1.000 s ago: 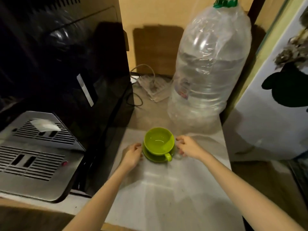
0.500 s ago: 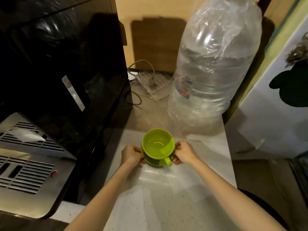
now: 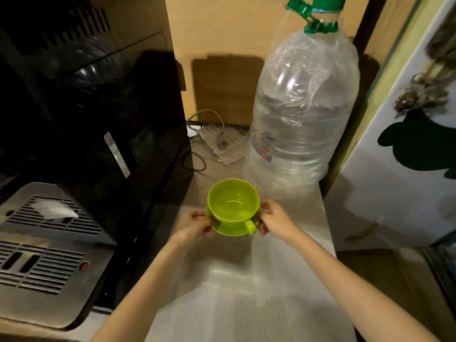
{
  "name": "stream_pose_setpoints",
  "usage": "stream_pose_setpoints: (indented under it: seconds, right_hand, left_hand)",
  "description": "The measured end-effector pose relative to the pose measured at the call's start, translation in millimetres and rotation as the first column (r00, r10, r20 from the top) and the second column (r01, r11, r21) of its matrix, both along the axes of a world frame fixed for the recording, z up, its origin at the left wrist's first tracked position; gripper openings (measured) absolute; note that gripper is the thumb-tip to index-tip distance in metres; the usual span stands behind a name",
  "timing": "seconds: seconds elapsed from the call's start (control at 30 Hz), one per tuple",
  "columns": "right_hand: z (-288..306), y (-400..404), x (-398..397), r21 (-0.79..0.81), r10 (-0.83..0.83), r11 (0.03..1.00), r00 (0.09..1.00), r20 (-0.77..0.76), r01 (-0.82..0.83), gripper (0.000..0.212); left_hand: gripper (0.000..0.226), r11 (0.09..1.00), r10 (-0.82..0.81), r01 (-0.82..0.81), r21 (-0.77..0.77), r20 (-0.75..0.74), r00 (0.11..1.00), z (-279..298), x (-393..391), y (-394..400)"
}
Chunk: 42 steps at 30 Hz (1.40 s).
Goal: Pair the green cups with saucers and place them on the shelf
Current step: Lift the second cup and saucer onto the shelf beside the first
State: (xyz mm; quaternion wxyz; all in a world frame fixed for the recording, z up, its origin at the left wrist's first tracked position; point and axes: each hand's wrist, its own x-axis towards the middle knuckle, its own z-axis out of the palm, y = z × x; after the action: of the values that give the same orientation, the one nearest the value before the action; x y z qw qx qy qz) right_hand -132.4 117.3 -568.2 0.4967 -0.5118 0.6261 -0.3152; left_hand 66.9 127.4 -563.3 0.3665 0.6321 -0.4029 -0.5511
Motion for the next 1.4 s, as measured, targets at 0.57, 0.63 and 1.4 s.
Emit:
stream_pose_setpoints:
  seconds: [0.57,0.63,1.4]
  right_hand:
    - [218,9,-23,-0.361,0.01,0.924,0.933,0.36,0.129,0.02]
    - [245,13,-27,-0.399,0.034,0.909,0.932,0.36,0.121,0.025]
    - [502,4,-22,-0.599,0.129,0.756,0.837,0.532,0.264,0.01]
  left_hand:
    - [0.011,0.868,-0.162,-0.031,-0.496,-0.34,0.926,203,-38,7]
    - [0.011,0.846,-0.183,-0.039,-0.532,-0.358,0.915,227,-40,6]
    - [0.017,0.753,-0.303,-0.214,-0.623,-0.616,0.727,484,-49,-17]
